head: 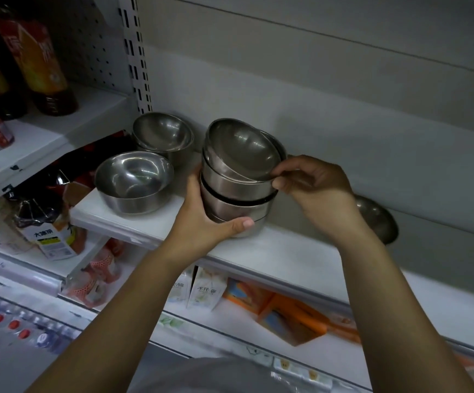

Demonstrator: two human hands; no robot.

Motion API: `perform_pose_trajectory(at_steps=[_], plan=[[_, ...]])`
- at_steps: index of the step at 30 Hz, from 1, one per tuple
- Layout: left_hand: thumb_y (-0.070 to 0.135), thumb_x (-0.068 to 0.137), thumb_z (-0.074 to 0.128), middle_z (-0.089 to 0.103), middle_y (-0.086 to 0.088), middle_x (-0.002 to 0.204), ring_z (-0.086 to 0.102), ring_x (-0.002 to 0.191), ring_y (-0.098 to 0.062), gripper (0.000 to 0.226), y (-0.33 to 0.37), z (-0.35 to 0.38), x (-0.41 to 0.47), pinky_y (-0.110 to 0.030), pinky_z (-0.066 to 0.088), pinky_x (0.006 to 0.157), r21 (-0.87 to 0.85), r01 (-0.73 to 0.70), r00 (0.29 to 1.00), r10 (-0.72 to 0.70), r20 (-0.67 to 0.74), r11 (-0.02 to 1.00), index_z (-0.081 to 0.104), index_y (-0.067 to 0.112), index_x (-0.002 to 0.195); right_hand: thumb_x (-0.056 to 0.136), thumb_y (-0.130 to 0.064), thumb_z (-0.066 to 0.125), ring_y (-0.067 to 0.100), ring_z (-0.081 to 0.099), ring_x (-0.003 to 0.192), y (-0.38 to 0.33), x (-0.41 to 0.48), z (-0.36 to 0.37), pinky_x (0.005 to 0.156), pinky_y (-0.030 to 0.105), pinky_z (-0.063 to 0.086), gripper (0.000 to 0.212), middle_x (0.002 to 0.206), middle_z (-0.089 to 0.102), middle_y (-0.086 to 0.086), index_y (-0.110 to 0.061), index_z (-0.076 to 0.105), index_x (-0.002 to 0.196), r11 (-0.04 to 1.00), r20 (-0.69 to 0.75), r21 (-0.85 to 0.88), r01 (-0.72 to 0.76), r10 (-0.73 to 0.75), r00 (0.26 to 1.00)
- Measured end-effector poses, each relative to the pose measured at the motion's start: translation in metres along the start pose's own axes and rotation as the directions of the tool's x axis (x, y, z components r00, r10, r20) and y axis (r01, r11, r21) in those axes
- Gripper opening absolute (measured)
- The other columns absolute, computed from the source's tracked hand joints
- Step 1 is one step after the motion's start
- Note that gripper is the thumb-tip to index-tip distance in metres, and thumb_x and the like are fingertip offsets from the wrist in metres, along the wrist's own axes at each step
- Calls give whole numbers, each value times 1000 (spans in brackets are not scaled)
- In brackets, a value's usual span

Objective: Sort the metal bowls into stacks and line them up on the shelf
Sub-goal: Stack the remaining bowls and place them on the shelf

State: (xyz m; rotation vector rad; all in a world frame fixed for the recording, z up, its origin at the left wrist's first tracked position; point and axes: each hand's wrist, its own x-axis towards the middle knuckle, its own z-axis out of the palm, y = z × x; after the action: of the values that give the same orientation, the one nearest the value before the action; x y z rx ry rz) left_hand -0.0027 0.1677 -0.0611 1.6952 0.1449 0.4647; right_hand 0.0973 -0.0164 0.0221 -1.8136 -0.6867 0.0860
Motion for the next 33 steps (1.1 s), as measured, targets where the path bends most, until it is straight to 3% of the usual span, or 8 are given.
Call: perform_pose_trajectory(at_steps=[6, 12, 14, 18, 20, 23, 29, 33], plan=[[42, 59, 97, 38, 19, 156, 42, 139, 4, 128, 4, -1, -1, -30, 44, 112, -40, -35, 998, 34, -47, 999, 14, 40, 156, 84, -10, 79, 0, 67, 103, -1, -9, 3, 102, 30, 47, 16, 96, 74, -17, -25, 75, 88, 997, 2, -77, -15, 15, 1000], [36, 60, 97, 36, 27, 150, 39, 133, 18, 130, 18, 1, 10, -5, 41, 100, -7, -100, 992, 99, -73, 995, 14, 33, 159, 91, -29, 72, -21, 55, 104, -8, -18, -1, 85, -2, 38, 14, 103, 64, -40, -40, 70, 98, 960, 69, -278, -36, 57, 996], [40, 59, 97, 38, 22, 153, 40, 137, 10, 129, 18, 3, 12, -10, 42, 104, 9, -117, 989, 117, -88, 993, 17, 33, 159, 89, -41, 71, -22, 49, 113, -11, -23, -3, 97, 6, 37, 20, 119, 55, -44, -45, 68, 108, 942, 96, -330, -57, 94, 991], [42, 58, 97, 47, 12, 148, 49, 136, -3, 119, 14, 5, 14, -21, 48, 104, 20, -148, 981, 150, -122, 989, 29, 30, 154, 81, -55, 71, -2, 28, 146, -24, -29, 14, 113, 24, 29, 31, 159, 32, -20, -49, 68, 111, 943, 31, -320, -87, 102, 994], [37, 57, 98, 51, 9, 146, 53, 133, -6, 116, 12, 6, 15, -25, 51, 102, 13, -154, 978, 154, -144, 988, 32, 30, 152, 82, -48, 75, -9, 26, 143, -32, -28, 30, 109, 11, 26, 25, 155, 37, -19, -46, 71, 107, 956, -16, -287, -51, 49, 999], [30, 57, 98, 51, 5, 147, 54, 134, -11, 117, 6, 5, 16, -37, 52, 104, -11, -155, 976, 151, -157, 988, 31, 32, 153, 84, -30, 80, -33, 39, 111, -38, -27, 47, 82, -7, 33, 19, 120, 53, -32, -26, 77, 102, 979, -33, -203, -18, 11, 999], [34, 56, 97, 50, 5, 147, 54, 133, -10, 116, 0, 3, 19, -39, 52, 104, -14, -158, 976, 154, -157, 987, 31, 41, 151, 85, -34, 78, 3, 32, 143, -40, -27, 58, 103, 14, 38, 5, 143, 53, -14, -35, 76, 81, 972, -63, -231, -37, 23, 998], [41, 55, 97, 48, 2, 149, 52, 135, -13, 120, -1, 4, 22, -42, 52, 105, -19, -192, 972, 187, -142, 981, 30, 30, 154, 90, -22, 75, 0, 63, 108, -47, -32, 64, 88, 11, 45, 6, 106, 74, -6, -19, 78, 86, 995, -148, -66, -69, 59, 987]])
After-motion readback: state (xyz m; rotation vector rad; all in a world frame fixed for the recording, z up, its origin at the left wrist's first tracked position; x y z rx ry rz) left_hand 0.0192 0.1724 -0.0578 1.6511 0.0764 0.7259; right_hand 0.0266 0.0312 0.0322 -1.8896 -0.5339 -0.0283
